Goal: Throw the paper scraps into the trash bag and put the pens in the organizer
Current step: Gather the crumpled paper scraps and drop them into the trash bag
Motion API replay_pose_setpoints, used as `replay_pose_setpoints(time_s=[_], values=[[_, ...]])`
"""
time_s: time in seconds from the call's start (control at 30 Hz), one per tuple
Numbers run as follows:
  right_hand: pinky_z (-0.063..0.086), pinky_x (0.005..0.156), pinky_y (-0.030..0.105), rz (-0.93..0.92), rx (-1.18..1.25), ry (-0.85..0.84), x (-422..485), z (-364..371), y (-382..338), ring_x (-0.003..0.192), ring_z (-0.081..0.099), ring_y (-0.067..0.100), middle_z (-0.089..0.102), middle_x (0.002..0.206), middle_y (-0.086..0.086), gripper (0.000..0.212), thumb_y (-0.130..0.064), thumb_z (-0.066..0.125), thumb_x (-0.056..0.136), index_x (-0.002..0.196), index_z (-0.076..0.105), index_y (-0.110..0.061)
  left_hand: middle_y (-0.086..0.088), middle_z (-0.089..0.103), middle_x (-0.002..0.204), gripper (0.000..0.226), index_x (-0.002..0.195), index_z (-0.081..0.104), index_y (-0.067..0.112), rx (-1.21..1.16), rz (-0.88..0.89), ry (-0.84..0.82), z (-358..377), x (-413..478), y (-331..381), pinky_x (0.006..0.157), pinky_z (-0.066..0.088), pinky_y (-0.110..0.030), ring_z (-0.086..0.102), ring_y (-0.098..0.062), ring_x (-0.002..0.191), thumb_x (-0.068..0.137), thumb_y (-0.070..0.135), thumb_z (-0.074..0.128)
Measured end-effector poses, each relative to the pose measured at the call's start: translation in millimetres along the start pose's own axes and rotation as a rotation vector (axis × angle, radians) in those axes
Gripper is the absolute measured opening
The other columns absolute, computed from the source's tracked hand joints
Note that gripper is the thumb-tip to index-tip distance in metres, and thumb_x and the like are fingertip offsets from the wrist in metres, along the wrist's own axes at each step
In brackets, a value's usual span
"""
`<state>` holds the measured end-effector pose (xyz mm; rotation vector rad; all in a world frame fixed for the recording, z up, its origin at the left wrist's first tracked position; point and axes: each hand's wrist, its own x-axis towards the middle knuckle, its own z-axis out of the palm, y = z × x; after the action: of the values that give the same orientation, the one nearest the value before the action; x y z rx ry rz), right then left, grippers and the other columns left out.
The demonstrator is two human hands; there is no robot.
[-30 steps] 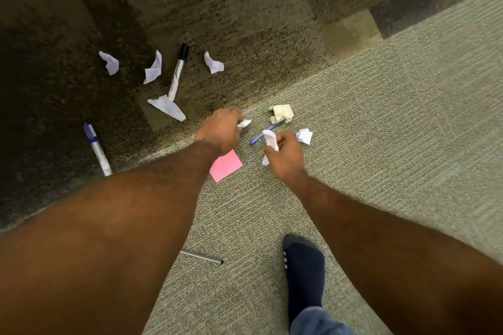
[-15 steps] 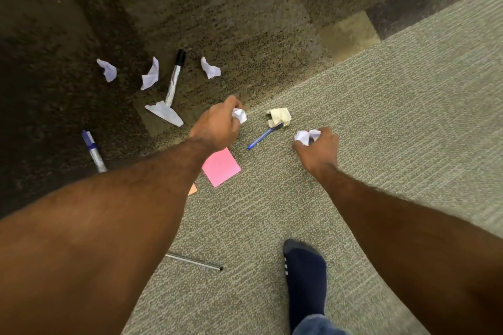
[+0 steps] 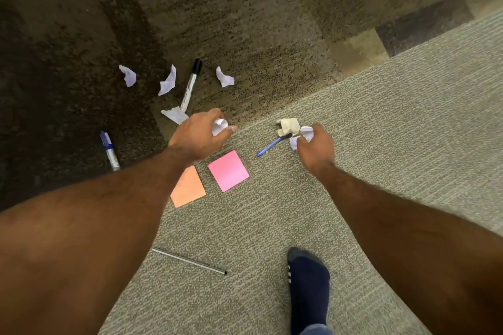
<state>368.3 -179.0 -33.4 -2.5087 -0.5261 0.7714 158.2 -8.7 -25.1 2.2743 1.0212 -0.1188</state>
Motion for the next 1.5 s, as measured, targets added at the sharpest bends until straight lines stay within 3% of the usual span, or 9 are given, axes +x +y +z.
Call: replay_pose_setpoints(time_s=[0.1,0.23,0.37,0.47,0.57,0.67,0.83,1.3,1.5], values=[[0.045,0.058,0.025,-0.018,0.037,-0.037,2,2,-3,0.077,0.059,0.011,0.064,0.1,0.004,0.038,-0.027,0.071,0.085,0.115,0.054,-0.01,-0.003,0.056,0.088,0.039,0.095,0.048,0.021,0.01,0.003,0.003,2,1,1,0.063,0.034,-0.034,0.055,-0.027,0.081,0.092,0.06,0.049],[0.054,0.08,0.035,0.022,-0.082,-0.107,4,10,8,0.097,0.061,0.023,0.062,0.112,0.01,0.065,-0.04,0.083,0.072,0.12,0.051,-0.009,-0.012,0.067,0.096,0.06,0.104,0.06,0.012,0.064,-0.005,0.002,7,5,10,0.063,0.042,-0.035,0.062,-0.031,0.085,0.088,0.068,0.047],[0.039,0.074,0.024,0.041,-0.121,-0.105,4,11,18,0.095,0.06,0.022,0.066,0.113,0.013,0.04,-0.02,0.071,0.085,0.119,0.058,-0.004,-0.008,0.064,0.082,0.041,0.081,0.055,0.016,0.131,-0.016,-0.073,13,12,29,0.061,0.037,-0.032,0.062,-0.031,0.079,0.088,0.056,0.052],[0.039,0.073,0.022,0.031,-0.06,-0.043,2,5,19,0.092,0.063,0.023,0.07,0.108,0.01,0.031,-0.02,0.067,0.086,0.114,0.065,-0.005,-0.008,0.068,0.097,0.027,0.104,0.061,0.019,0.104,-0.03,-0.136,18,19,53,0.067,0.04,-0.031,0.064,-0.031,0.087,0.086,0.039,0.057],[0.046,0.063,0.019,0.065,0.048,-0.038,3,-1,23,0.076,0.061,0.016,0.067,0.093,0.005,0.03,-0.028,0.069,0.084,0.104,0.063,-0.006,-0.009,0.062,0.124,0.056,0.139,0.04,0.024,0.043,0.015,-0.22,30,31,77,0.079,0.044,-0.034,0.061,-0.029,0.105,0.087,0.025,0.059],[0.058,0.066,0.035,0.131,0.209,-0.053,6,-4,30,0.069,0.065,0.022,0.071,0.083,0.012,0.032,-0.033,0.068,0.072,0.089,0.061,-0.006,-0.011,0.049,0.137,0.068,0.144,0.031,0.028,0.089,0.089,-0.252,47,48,99,0.089,0.048,-0.04,0.057,-0.031,0.113,0.085,0.027,0.064],[0.052,0.063,0.025,0.113,0.339,-0.065,4,-12,35,0.068,0.058,0.015,0.06,0.073,-0.001,0.003,-0.007,0.058,0.087,0.088,0.061,-0.007,-0.013,0.032,0.137,0.076,0.145,0.025,0.04,0.178,0.07,-0.267,74,68,126,0.077,0.05,-0.038,0.061,-0.033,0.099,0.084,0.039,0.069],[0.052,0.045,0.025,0.289,0.578,-0.195,-19,-5,26,0.065,0.064,0.023,0.059,0.076,0.013,0.028,0.015,0.04,0.088,0.076,0.047,-0.01,-0.008,0.056,0.133,0.044,0.134,0.046,0.024,0.045,0.074,-0.076,44,37,74,0.092,0.047,-0.043,0.058,-0.035,0.116,0.092,0.035,0.053],[0.037,0.045,0.024,0.2,0.406,-0.236,-29,24,-25,0.055,0.049,0.021,0.052,0.059,0.007,0.028,0.006,0.046,0.086,0.064,0.049,-0.012,-0.017,0.067,0.104,0.028,0.098,0.053,0.016,0.117,-0.053,0.012,-1,-10,8,0.071,0.046,-0.039,0.063,-0.039,0.094,0.087,0.041,0.048]])
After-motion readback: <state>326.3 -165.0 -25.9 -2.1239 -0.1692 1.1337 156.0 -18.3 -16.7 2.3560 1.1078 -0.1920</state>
